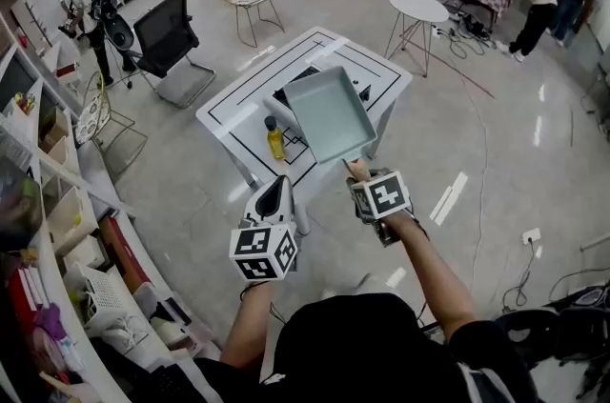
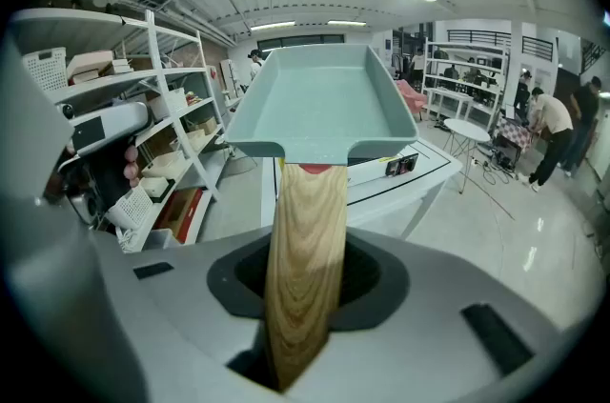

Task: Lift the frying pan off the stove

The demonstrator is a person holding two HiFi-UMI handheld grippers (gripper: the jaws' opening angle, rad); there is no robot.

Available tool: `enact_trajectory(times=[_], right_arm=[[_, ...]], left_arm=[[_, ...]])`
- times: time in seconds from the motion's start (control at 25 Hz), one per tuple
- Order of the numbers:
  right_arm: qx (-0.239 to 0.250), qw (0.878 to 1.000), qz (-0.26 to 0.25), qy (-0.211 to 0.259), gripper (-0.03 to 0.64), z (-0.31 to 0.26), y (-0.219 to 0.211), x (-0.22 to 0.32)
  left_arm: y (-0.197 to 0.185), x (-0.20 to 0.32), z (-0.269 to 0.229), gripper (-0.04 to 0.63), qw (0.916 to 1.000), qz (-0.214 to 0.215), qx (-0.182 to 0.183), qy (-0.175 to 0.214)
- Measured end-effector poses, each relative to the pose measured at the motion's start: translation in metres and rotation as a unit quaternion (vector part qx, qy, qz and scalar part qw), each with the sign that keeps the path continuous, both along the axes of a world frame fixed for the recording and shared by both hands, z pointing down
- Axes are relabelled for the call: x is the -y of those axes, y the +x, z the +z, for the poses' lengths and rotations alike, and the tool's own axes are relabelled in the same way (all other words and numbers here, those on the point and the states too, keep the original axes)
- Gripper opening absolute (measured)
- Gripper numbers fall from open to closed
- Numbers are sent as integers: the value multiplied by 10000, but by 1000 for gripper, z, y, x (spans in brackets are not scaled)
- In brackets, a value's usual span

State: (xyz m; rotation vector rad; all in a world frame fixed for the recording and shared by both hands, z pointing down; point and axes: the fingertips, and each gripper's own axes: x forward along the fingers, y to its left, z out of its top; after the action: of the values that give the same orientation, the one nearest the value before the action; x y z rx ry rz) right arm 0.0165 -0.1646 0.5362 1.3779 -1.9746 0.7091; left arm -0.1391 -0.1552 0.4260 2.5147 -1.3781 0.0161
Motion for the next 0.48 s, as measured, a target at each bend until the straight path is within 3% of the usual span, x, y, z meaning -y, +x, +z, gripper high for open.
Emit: enact_trajectory(times=[0.48], right_arm=[[76,9999,-31,112,92,-17,24,-11]], left_arm=[[34,-5,-13,9,10000,57,-4,47]])
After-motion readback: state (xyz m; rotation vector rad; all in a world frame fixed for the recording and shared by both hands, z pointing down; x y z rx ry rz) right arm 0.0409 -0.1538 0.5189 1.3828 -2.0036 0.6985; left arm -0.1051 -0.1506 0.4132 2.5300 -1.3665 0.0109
